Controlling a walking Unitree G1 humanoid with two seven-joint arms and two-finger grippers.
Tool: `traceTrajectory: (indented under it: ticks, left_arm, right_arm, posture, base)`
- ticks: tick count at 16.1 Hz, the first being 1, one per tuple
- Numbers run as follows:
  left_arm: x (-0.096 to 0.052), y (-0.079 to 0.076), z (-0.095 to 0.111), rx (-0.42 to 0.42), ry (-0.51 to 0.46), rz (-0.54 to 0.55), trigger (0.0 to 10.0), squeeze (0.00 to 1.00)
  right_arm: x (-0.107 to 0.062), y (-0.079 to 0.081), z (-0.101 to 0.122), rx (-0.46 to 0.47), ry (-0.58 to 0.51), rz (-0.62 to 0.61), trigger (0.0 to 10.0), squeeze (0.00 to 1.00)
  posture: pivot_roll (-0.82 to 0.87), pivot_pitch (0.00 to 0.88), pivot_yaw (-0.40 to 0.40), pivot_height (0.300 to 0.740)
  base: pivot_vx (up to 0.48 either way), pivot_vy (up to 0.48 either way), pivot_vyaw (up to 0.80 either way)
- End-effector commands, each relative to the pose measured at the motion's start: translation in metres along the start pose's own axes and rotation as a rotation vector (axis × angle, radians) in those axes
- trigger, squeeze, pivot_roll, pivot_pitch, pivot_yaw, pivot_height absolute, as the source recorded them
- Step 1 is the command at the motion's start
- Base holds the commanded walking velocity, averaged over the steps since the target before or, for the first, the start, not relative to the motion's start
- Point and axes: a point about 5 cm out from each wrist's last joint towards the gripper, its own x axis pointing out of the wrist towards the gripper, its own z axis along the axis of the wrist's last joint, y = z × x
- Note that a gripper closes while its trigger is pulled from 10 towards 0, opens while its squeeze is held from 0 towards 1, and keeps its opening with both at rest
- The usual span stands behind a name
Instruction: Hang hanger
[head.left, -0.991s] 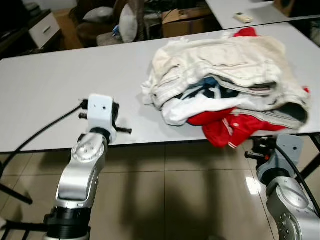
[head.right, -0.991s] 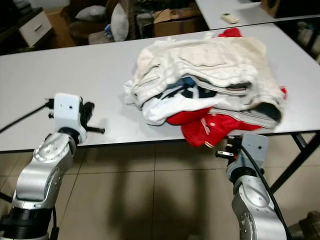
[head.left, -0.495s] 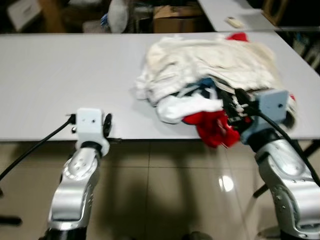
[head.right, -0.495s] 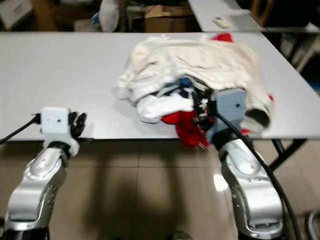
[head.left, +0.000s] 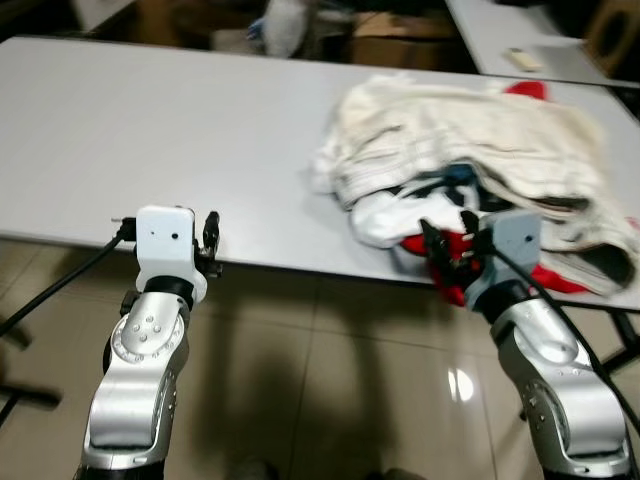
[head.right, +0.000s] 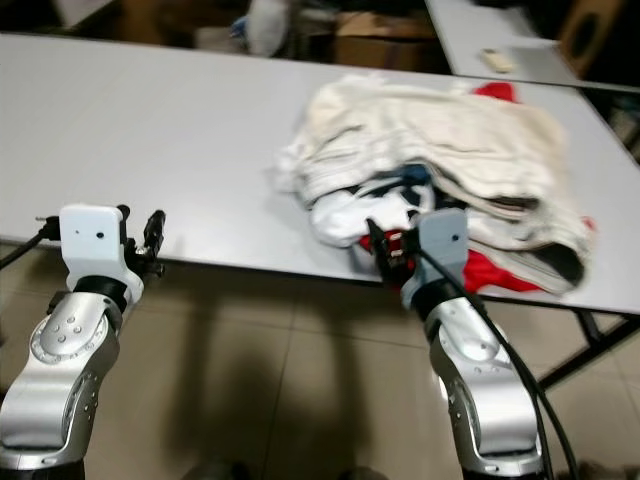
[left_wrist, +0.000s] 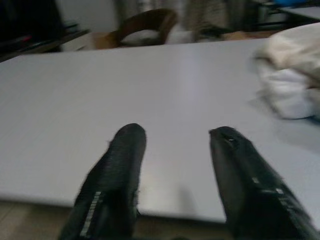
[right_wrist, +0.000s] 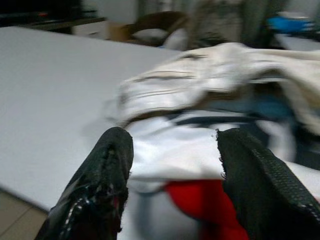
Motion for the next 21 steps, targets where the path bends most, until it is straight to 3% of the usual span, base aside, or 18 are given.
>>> traceTrajectory:
  ticks: [1, 4, 6, 7, 13, 14, 15, 18, 20, 21]
  left_arm:
    - [-0.005, 0.006, -0.001, 0.007, 0.003, 0.053, 10.0, 1.00]
    - [-0.016, 0.008, -0.004, 0.004, 0.017, 0.090, 10.0, 1.00]
    - [-0.018, 0.012, -0.004, -0.026, 0.034, 0.122, 10.0, 1.00]
    - [-0.016, 0.014, -0.004, -0.033, 0.041, 0.122, 10.0, 1.00]
    - [-0.011, 0.011, -0.002, -0.089, 0.051, 0.097, 10.0, 1.00]
    - [-0.008, 0.010, -0.004, -0.119, 0.055, 0.101, 10.0, 1.00]
    - [-0.005, 0.008, -0.009, -0.098, 0.075, 0.113, 10.0, 1.00]
    - [-0.004, 0.005, -0.008, -0.062, 0.072, 0.105, 10.0, 1.00]
    - [-0.004, 0.005, -0.008, -0.077, 0.070, 0.119, 10.0, 1.00]
    - [-0.003, 0.009, -0.012, -0.109, 0.084, 0.138, 10.0, 1.00]
  right_arm:
    - [-0.001, 0.008, 0.004, 0.003, -0.020, 0.029, 10.0, 1.00]
    - [0.003, 0.017, 0.004, 0.002, -0.022, 0.068, 10.0, 1.00]
    - [0.005, 0.017, 0.000, -0.050, -0.005, 0.066, 10.0, 1.00]
    - [0.005, 0.014, -0.003, -0.089, 0.014, 0.048, 10.0, 1.00]
    - [0.002, 0.010, -0.014, -0.078, 0.050, -0.008, 10.0, 1.00]
    - [0.003, 0.004, -0.019, -0.038, 0.069, -0.069, 10.0, 1.00]
    - [0.004, -0.004, -0.025, 0.015, 0.093, -0.118, 10.0, 1.00]
    - [0.006, -0.004, -0.018, 0.013, 0.077, -0.097, 10.0, 1.00]
    - [0.011, -0.002, -0.024, -0.087, 0.091, -0.072, 10.0, 1.00]
    - [0.013, -0.001, -0.027, -0.036, 0.087, -0.082, 10.0, 1.00]
  posture:
    - [-0.06, 0.100, -0.030, 0.740]
    - [-0.04, 0.115, -0.058, 0.740]
    - [-0.04, 0.125, -0.049, 0.740]
    - [-0.03, 0.125, -0.044, 0.740]
    - [0.00, 0.119, -0.016, 0.740]
    - [-0.01, 0.113, -0.013, 0.740]
    - [-0.02, 0.110, -0.016, 0.740]
    - [-0.02, 0.102, -0.039, 0.740]
    - [0.00, 0.093, -0.040, 0.740]
    - [-0.01, 0.083, -0.026, 0.740]
  base:
    - [0.000, 0.000, 0.80]
    - [0.000, 0.000, 0.80]
    - [0.000, 0.000, 0.80]
    - [0.000, 0.000, 0.80]
    - [0.000, 0.000, 0.80]
    - [0.000, 0.000, 0.80]
    - [0.000, 0.000, 0.80]
    - [0.000, 0.000, 0.80]
    - [0.000, 0.000, 0.80]
    - [0.000, 0.000, 0.80]
